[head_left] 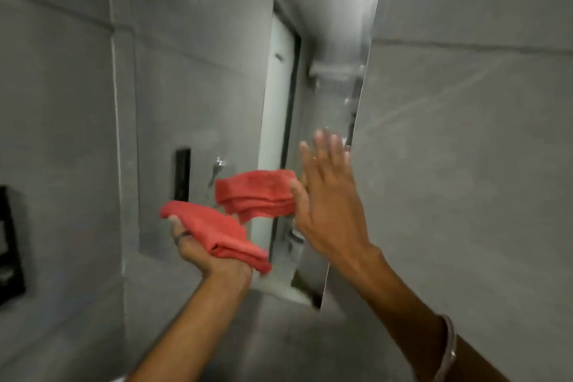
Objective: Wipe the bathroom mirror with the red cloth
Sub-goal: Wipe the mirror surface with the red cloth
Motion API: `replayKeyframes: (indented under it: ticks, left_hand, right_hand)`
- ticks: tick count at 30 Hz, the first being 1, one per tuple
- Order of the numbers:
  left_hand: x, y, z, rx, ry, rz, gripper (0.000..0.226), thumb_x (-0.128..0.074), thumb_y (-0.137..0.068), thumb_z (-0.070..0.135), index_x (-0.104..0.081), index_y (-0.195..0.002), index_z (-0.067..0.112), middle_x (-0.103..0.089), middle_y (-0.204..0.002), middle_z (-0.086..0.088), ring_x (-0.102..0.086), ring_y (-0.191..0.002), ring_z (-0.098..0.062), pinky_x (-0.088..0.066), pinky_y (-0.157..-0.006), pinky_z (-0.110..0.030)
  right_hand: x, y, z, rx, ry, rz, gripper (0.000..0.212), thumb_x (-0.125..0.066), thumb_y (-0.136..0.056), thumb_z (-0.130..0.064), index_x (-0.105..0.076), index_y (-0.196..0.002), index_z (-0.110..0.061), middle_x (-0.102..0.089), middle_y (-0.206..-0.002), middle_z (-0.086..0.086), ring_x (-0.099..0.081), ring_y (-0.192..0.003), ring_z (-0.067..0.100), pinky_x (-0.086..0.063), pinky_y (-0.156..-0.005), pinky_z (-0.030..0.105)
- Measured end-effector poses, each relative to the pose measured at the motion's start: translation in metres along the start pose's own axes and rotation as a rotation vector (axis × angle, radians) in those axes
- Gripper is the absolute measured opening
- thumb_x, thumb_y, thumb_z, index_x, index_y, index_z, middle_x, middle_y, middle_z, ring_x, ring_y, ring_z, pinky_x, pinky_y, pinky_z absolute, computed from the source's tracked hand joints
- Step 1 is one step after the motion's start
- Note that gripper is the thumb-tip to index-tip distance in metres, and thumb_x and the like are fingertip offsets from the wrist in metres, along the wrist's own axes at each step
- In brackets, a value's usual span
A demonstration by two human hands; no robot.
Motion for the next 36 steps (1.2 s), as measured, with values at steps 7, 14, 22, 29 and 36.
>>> replayKeyframes:
  ticks: [7, 14, 22, 29, 36]
  left_hand:
    - [-0.205, -0.027, 0.062, -0.754, -0.273, -0.406, 0.07, -0.036, -0.104, 0.052, -0.015, -0.164, 0.024, -0.02, -0.167, 0.01, -0.043, -0.138, 0.013, -0.036, -0.117, -0.016]
    - [-0.326, -0.043, 0.027, -1.554, -1.511, -0.287, 0.077, -0.013, -0.103, 0.057, 0.005, -0.165, 0.016, 0.011, -0.174, -0.007, 0.01, -0.161, -0.03, 0.002, -0.131, -0.054]
    - [-0.378, -0.015, 0.005, -1.525, -1.58, -0.277, 0.075, -0.018, -0.107, 0.058, 0.01, -0.164, 0.018, 0.014, -0.173, -0.01, 0.011, -0.16, -0.035, 0.002, -0.13, -0.055]
    - [-0.383, 0.013, -0.033, -1.931, -1.678, -0.847, 0.07, -0.014, -0.106, 0.058, 0.002, -0.165, 0.025, 0.01, -0.174, -0.004, 0.012, -0.161, -0.027, 0.001, -0.13, -0.055]
    - [-0.289, -0.007, -0.033, -2.265, -1.744, -1.532, 0.062, -0.022, -0.107, 0.056, -0.012, -0.164, 0.034, -0.004, -0.175, 0.004, 0.0, -0.162, -0.023, 0.008, -0.131, -0.046]
  right_hand:
    - [0.106, -0.094, 0.08, -0.153, 0.248, 0.322, 0.072, -0.018, -0.105, -0.052, -0.003, -0.168, -0.021, 0.013, -0.176, 0.007, 0.02, -0.161, 0.025, 0.004, -0.134, 0.052]
    - [0.105, -0.114, 0.131, -0.147, 0.443, 0.5, 0.07, -0.016, -0.107, -0.051, -0.008, -0.169, -0.02, 0.0, -0.178, 0.005, 0.005, -0.166, 0.025, -0.004, -0.134, 0.051]
    - [0.1, -0.115, 0.134, -0.131, 0.48, 0.559, 0.069, -0.018, -0.108, -0.05, -0.004, -0.169, -0.021, 0.003, -0.178, 0.004, 0.006, -0.166, 0.024, -0.002, -0.133, 0.05]
    - [0.101, -0.114, 0.135, -0.135, 0.478, 0.554, 0.067, -0.02, -0.109, -0.047, -0.005, -0.169, -0.023, 0.002, -0.178, 0.002, 0.006, -0.166, 0.022, 0.0, -0.133, 0.048]
    - [0.104, -0.112, 0.134, -0.116, 0.477, 0.538, 0.066, -0.019, -0.109, -0.046, -0.006, -0.169, -0.022, 0.001, -0.178, 0.004, 0.005, -0.166, 0.023, 0.001, -0.133, 0.047]
Point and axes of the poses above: each hand's wrist, its own y-axis away from the middle knuckle, its own x-axis out of the back of the hand, z = x × y, the point moved 7 cm from there along -y, towards the middle knuckle
